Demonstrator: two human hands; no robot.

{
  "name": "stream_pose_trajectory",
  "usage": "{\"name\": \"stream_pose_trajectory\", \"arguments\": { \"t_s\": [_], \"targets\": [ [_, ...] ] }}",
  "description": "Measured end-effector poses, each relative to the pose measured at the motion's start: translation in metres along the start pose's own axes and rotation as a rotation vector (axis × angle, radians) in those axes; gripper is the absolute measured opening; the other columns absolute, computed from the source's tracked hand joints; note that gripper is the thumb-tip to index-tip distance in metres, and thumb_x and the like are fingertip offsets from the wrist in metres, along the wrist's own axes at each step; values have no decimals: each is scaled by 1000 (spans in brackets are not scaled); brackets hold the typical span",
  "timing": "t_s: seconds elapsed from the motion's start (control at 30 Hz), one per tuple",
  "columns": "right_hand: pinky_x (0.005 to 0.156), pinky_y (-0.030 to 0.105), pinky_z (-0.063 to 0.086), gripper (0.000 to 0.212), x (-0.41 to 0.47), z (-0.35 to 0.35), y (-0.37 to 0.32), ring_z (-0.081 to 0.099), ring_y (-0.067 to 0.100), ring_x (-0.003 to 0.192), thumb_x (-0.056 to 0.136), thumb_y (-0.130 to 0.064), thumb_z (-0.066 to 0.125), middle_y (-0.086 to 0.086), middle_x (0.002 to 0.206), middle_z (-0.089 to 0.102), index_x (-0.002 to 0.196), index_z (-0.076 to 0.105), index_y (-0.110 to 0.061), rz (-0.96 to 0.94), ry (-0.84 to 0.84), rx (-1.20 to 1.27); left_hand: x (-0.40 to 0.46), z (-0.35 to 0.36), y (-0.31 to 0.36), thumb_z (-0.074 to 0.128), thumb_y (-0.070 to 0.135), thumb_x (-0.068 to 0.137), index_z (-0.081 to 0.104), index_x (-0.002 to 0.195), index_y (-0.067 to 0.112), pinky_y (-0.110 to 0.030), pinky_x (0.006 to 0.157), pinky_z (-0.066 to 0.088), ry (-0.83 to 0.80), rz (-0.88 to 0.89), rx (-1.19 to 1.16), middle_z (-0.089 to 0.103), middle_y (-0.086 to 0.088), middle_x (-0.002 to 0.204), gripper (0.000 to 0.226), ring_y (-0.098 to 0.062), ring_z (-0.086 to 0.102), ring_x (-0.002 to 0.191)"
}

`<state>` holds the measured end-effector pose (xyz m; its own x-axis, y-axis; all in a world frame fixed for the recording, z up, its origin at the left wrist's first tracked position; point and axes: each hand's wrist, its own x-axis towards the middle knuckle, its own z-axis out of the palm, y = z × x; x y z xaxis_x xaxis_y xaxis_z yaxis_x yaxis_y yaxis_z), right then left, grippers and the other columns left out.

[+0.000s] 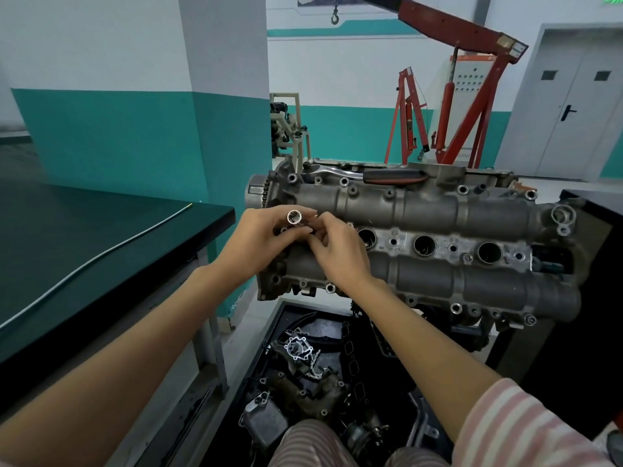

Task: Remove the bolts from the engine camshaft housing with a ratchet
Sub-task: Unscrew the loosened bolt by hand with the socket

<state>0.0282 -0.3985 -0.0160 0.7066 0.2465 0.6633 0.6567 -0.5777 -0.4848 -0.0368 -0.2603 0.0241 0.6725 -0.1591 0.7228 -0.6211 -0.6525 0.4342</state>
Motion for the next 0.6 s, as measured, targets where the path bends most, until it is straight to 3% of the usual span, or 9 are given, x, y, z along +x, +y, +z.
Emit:
{"name": "stream_pose_trajectory", "arguments": {
  "t_s": [0.2,0.3,0.37,0.43,0.53,0.6],
  "targets": [
    [53,23,33,22,1,-2,-4,48,3,67,81,-34,65,-10,79,52,97,55,-22,52,-13,42,-5,16,-4,76,16,77,72,87,6,-20,69,53,246,5,29,71,2,81,15,-8,66,77],
    [51,25,32,18,1,-3,-5,46,6,62,83,-28,64,-10,71,49,81,48,-21,54,-2,17,-4,24,-5,76,25,77,59,71,2,-30,56,44,320,-58,110,63,-6,65,29,-19,57,60],
    [48,23,26,16,-1,-2,-5,41,5,56,85,-25,61,-12,62,42,78,48,-20,40,7,-8,-3,24,-5,74,23,79,58,74,5,-26,59,44,296,-48,108,62,-4,69,25,-17,56,64],
    [49,23,25,7,-1,-2,-4,39,5,57,88,-26,59,-15,60,40,86,56,-19,26,9,-26,-5,21,-5,71,15,82,64,89,11,-16,73,47,225,-4,79,66,5,87,10,-6,60,81],
    [58,24,30,17,-2,-2,-4,43,6,66,90,-25,56,-15,72,48,105,61,-20,-11,-7,-66,-8,14,-9,63,5,86,63,115,13,-10,90,42,114,-13,20,65,10,108,31,2,59,101],
    [59,25,30,21,-1,-2,-4,44,6,68,90,-24,54,-14,77,49,110,59,-22,-23,-22,-91,-7,12,-9,64,5,86,65,114,12,-12,90,45,103,-36,-2,68,7,107,29,0,62,101]
  ]
}}
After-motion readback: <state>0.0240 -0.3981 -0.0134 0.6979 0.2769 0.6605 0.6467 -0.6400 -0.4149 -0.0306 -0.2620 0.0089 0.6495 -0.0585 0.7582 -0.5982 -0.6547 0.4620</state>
